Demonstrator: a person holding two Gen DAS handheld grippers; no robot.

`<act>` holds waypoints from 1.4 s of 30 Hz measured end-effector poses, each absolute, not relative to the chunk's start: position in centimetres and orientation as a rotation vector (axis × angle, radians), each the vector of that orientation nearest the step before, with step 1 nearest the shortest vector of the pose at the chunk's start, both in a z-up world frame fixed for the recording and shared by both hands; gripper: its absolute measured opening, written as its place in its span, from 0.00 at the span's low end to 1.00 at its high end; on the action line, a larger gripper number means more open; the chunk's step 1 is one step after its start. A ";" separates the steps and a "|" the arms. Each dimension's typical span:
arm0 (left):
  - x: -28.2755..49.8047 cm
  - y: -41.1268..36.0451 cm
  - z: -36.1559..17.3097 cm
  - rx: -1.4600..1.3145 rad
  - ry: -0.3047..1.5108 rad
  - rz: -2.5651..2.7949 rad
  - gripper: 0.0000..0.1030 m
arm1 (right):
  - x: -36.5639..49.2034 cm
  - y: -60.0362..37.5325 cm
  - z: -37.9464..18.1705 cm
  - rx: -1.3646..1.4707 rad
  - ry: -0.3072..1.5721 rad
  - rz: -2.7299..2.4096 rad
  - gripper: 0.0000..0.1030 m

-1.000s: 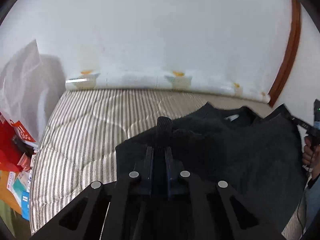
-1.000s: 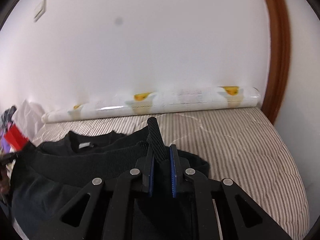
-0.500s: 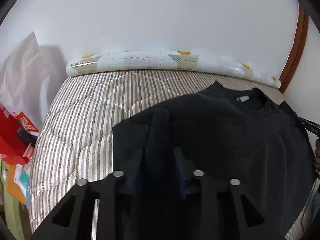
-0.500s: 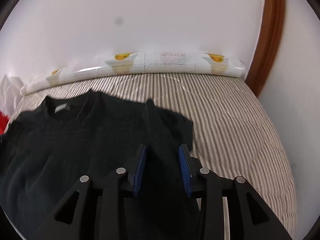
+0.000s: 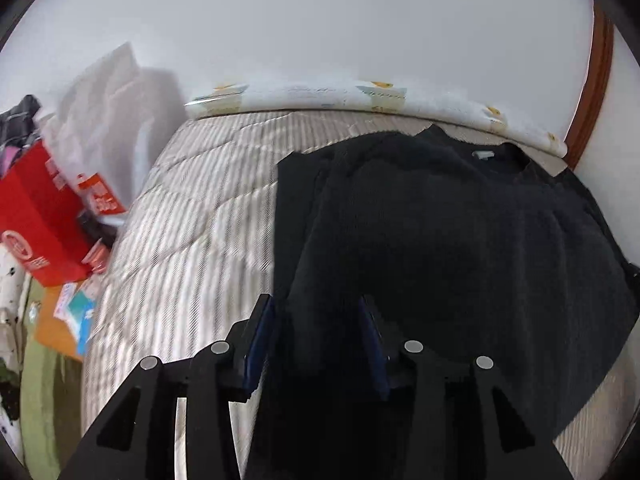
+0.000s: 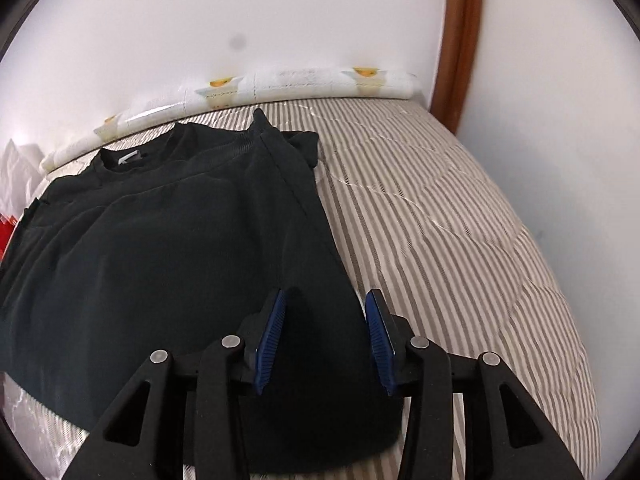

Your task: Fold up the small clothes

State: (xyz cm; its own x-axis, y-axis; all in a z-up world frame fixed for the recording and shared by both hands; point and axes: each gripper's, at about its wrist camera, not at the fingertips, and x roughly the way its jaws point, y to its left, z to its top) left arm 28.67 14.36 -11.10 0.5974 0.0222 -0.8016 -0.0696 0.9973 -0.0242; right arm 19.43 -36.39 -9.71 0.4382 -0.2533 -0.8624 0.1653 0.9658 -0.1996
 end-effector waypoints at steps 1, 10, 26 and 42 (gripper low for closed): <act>27.6 14.8 -11.1 -0.061 0.938 0.056 0.41 | 19.0 -36.0 -9.3 -0.095 1.085 -0.268 0.40; 20.2 16.9 -11.7 -0.156 0.949 0.014 0.45 | 18.6 -27.7 -5.7 -0.203 1.015 -0.177 0.46; 9.1 19.5 -11.7 -0.247 0.947 0.026 0.54 | 15.4 -2.8 -13.1 -0.385 1.091 0.288 0.53; 7.1 22.2 -11.9 -0.353 0.918 -0.005 0.56 | 10.1 8.3 -16.8 -0.614 1.080 0.563 0.59</act>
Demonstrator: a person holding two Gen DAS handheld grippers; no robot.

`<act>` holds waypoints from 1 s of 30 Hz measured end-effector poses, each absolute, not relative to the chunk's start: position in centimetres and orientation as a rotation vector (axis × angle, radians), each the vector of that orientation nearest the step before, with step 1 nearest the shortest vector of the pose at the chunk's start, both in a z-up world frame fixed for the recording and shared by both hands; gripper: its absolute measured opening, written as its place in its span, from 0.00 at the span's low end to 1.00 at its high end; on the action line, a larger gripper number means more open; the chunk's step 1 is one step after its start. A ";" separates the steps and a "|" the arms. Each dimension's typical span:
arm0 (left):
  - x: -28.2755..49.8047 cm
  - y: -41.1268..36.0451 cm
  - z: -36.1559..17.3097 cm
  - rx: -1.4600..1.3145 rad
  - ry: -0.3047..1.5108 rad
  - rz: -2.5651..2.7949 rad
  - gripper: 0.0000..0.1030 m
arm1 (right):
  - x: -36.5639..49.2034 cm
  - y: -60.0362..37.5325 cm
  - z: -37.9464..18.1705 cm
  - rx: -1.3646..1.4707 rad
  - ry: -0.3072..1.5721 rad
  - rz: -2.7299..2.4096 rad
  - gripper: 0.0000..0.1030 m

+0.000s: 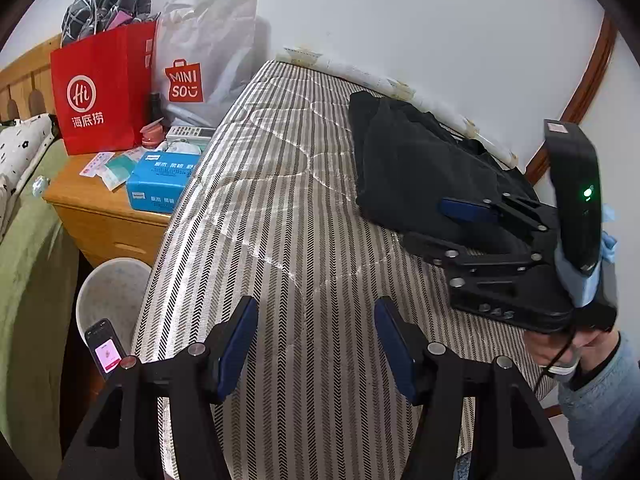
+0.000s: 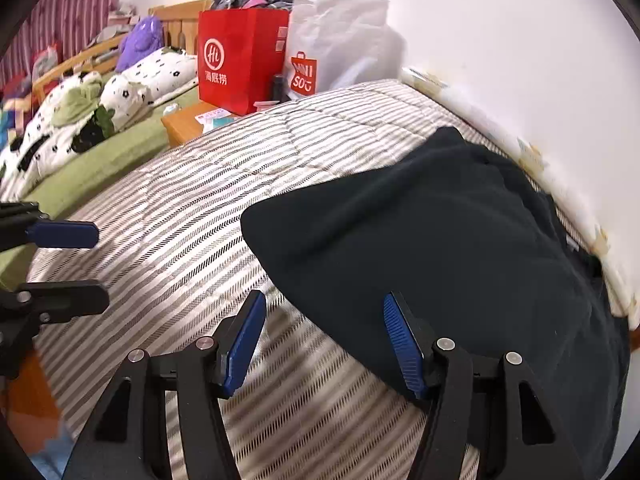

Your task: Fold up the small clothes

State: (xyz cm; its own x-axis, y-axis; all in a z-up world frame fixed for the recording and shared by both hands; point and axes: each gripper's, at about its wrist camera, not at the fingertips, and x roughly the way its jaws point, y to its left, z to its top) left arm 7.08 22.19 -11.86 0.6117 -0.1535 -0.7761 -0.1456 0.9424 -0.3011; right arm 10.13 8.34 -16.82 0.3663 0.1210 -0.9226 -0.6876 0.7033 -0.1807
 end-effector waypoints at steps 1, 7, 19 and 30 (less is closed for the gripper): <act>7.1 22.3 -11.9 -0.359 0.920 -0.004 0.56 | 10.1 8.8 -17.1 -0.620 1.068 0.565 0.59; 7.4 22.8 -12.1 -0.382 0.935 -0.006 0.56 | 11.6 10.0 -18.5 -0.566 0.994 0.551 0.57; 10.2 19.1 -11.2 -0.323 0.958 -0.033 0.56 | 14.8 0.8 -7.7 -0.247 0.801 0.417 0.10; 16.2 8.3 -9.4 -0.260 0.927 -0.213 0.56 | 13.8 -23.0 -2.9 0.031 0.738 0.094 0.08</act>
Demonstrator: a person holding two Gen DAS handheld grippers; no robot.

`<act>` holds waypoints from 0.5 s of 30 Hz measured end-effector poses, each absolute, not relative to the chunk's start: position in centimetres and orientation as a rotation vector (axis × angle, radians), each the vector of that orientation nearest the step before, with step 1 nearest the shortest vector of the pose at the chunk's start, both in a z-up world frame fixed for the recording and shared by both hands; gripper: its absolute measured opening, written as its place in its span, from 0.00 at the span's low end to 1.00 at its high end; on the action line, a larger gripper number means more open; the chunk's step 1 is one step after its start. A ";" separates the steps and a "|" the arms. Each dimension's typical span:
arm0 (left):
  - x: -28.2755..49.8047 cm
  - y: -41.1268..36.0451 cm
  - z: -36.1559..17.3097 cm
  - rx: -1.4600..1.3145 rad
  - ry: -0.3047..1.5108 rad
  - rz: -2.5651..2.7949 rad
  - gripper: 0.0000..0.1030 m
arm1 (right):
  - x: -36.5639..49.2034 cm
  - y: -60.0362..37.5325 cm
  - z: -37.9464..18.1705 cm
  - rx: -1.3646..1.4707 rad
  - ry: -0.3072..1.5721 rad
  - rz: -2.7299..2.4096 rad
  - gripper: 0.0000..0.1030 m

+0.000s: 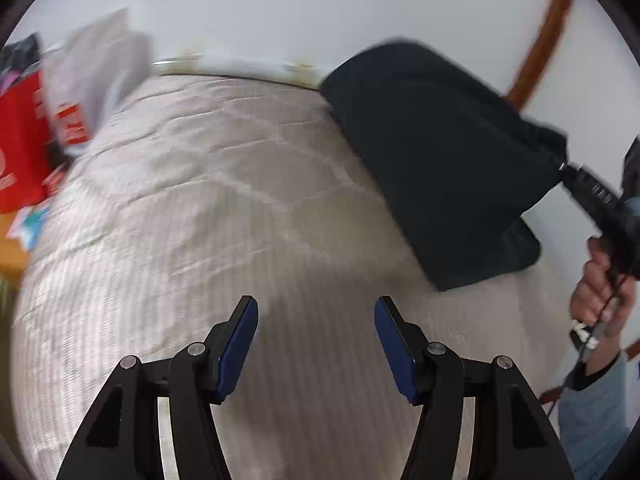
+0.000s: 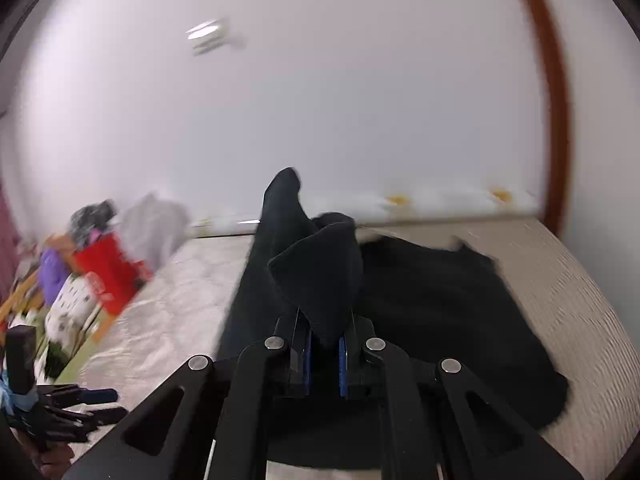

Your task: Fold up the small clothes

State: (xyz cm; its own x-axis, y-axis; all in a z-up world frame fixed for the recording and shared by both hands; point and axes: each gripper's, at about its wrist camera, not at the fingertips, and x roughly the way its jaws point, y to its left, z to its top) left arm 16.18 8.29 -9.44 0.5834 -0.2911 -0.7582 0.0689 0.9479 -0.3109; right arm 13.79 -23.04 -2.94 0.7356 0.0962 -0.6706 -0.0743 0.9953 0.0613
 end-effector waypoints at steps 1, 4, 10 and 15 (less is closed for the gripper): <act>16.5 7.5 -9.4 -0.256 0.922 -0.232 0.56 | 13.5 -25.4 -3.5 0.058 0.750 0.053 0.08; 17.6 4.8 -9.6 -0.247 0.915 -0.300 0.56 | 13.2 -30.3 -5.8 0.150 0.822 -0.029 0.08; 19.0 0.0 -10.0 -0.197 0.917 -0.391 0.61 | 11.4 -34.2 -8.9 0.255 0.902 -0.035 0.27; 19.9 -2.4 -10.2 -0.139 0.916 -0.421 0.67 | 10.6 -34.1 -8.6 0.267 0.867 0.028 0.57</act>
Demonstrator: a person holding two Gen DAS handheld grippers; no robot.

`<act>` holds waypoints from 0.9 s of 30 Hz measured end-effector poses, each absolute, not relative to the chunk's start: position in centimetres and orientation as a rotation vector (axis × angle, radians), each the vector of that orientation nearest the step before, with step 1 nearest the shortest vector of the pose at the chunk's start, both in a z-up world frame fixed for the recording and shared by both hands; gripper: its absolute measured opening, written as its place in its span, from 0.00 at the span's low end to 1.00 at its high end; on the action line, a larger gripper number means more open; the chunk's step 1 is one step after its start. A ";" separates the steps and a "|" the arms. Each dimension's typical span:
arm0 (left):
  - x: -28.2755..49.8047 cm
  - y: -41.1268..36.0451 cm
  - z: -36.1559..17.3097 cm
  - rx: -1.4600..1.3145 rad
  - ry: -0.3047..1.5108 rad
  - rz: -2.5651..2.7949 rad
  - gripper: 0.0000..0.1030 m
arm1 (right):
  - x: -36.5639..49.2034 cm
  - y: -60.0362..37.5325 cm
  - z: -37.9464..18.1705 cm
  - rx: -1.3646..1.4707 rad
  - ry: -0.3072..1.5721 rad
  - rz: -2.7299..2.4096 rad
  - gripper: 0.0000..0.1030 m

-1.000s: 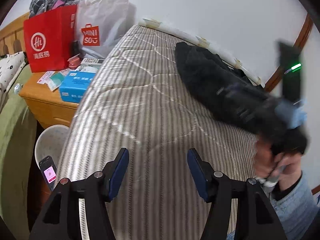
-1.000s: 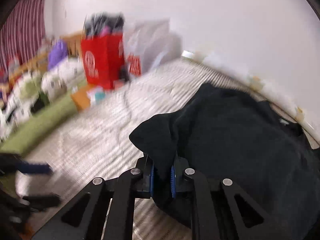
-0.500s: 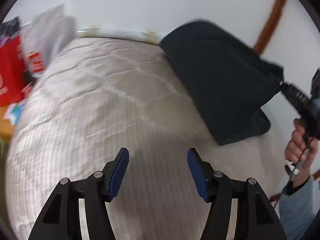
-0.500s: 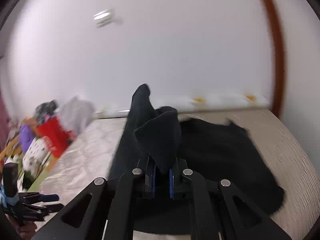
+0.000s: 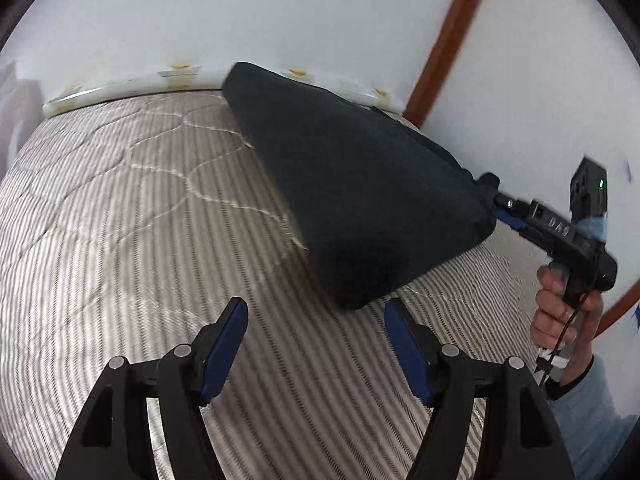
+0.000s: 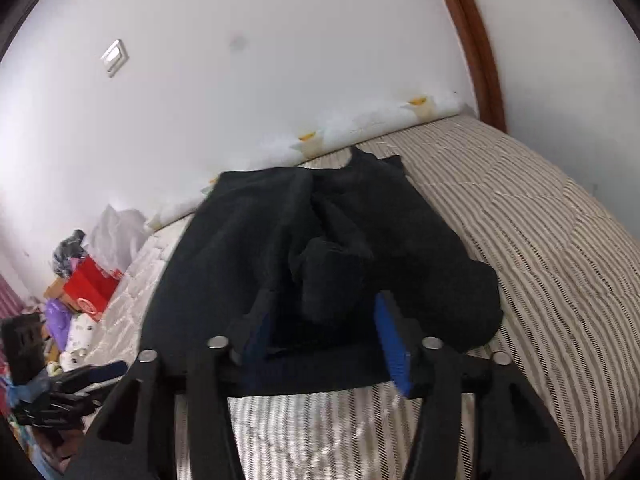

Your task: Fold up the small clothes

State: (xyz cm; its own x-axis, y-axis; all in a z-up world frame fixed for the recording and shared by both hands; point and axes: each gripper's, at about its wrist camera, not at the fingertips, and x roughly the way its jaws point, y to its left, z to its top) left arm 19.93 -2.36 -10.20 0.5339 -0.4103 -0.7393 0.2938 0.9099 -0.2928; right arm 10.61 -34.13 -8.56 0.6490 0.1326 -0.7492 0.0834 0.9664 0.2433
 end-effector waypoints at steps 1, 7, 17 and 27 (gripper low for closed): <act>20.0 -2.7 -10.3 -0.131 0.921 -0.422 0.67 | 10.9 -34.2 -8.7 0.290 0.864 0.047 0.59; 22.0 -5.3 -11.4 -0.106 0.955 -0.423 0.67 | 13.9 -34.0 -9.9 0.307 0.898 0.032 0.61; 23.8 -8.8 -12.5 0.005 0.946 -0.351 0.67 | 15.7 -34.8 -8.3 0.289 0.780 0.067 0.18; 23.9 -10.1 -11.9 0.013 0.921 -0.385 0.66 | 13.8 -41.5 -10.3 0.318 0.836 -0.129 0.19</act>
State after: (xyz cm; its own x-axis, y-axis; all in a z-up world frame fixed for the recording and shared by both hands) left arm 23.94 -10.08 -11.93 0.5416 -0.3185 -0.7779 0.3294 0.9318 -0.1522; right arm 13.77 -41.55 -10.27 0.6657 0.0117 -0.7462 0.2367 0.9450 0.2259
